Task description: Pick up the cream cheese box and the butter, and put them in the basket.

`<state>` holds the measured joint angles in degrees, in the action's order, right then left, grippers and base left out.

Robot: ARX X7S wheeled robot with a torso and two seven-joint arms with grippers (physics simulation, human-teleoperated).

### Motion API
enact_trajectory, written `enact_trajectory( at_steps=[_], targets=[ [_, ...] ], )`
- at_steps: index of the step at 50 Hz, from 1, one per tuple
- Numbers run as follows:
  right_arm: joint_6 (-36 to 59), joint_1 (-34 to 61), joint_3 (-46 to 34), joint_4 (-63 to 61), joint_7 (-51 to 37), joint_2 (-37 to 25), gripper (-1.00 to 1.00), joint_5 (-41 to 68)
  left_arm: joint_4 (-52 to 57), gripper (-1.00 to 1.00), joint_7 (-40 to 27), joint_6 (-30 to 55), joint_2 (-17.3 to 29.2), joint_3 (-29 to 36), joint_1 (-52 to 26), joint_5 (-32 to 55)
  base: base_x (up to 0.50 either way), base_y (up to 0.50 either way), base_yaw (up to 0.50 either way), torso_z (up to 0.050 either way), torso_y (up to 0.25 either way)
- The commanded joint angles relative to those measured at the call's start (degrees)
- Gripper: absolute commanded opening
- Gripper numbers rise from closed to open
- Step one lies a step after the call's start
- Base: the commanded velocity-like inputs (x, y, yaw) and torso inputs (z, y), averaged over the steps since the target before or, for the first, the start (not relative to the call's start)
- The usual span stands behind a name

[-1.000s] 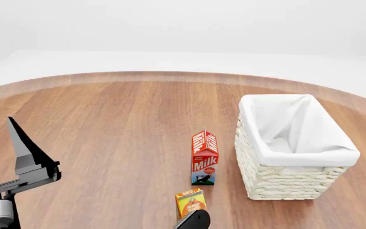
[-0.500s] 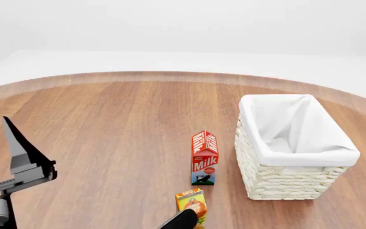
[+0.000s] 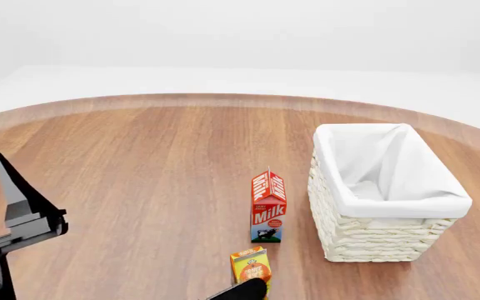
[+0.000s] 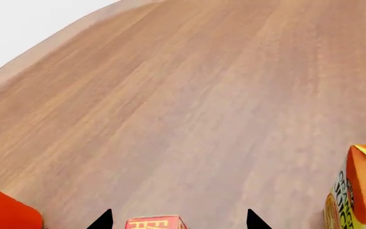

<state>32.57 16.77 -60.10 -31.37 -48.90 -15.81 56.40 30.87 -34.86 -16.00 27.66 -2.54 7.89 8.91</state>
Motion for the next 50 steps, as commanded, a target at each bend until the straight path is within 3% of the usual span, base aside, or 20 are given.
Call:
enact_trajectory(
  at_steps=[1,32,50],
  targets=[
    [-3.3,-2.0,0.6,4.8,0.5,1.4,1.00,-7.9,-0.2,1.00,1.3,-0.3,-1.0,-2.2,0.1,0.1,0.00,0.00,0.00,0.000,0.000],
    [-5.1,-1.4,-4.9,12.5,4.4,2.8,1.00,-14.8,-0.1,1.00,1.1,-0.4,-0.7,-2.3,0.2,0.5,0.00,0.00,0.00,0.000,0.000],
    [-0.2,-0.5,-5.4,6.2,0.5,2.5,1.00,-12.3,-0.2,1.00,0.9,-0.6,-0.6,-2.7,0.4,0.5,0.00,0.00,0.00,0.000,0.000]
  ],
)
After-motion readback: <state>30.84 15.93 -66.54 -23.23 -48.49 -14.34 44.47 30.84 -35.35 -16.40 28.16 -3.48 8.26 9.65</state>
